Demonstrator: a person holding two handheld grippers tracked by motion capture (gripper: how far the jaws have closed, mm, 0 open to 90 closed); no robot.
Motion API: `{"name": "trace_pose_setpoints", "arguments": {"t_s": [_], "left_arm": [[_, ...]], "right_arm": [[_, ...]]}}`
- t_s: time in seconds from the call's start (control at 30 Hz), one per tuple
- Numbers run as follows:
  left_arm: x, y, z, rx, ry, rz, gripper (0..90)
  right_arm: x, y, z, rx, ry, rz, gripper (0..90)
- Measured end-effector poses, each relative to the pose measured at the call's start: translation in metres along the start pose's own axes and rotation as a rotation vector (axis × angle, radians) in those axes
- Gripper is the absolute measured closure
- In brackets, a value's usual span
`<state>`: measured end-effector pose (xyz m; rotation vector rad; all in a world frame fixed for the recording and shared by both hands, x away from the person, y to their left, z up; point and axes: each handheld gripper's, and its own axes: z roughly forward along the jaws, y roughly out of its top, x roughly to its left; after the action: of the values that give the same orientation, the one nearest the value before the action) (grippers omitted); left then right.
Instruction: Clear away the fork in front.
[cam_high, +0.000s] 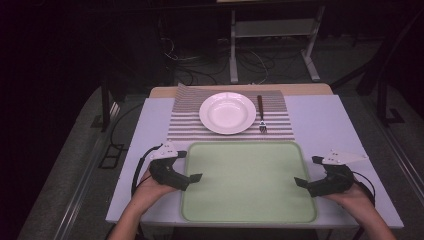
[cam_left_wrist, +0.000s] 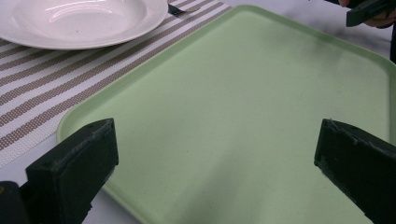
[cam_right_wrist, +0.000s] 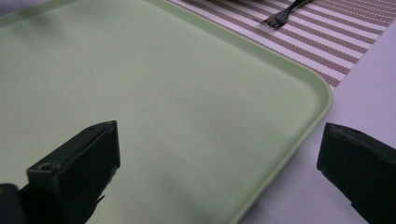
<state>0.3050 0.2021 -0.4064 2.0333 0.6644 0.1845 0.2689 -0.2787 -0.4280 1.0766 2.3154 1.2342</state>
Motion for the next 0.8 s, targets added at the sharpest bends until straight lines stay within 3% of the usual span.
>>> {"name": "trace_pose_setpoints", "arguments": {"t_s": [0.8], "left_arm": [[0.004,0.002,0.003,-0.006,-0.002,0.0,0.0]], "right_arm": [[-0.008,0.015,0.009,-0.004,-0.037,0.019,0.0]]}}
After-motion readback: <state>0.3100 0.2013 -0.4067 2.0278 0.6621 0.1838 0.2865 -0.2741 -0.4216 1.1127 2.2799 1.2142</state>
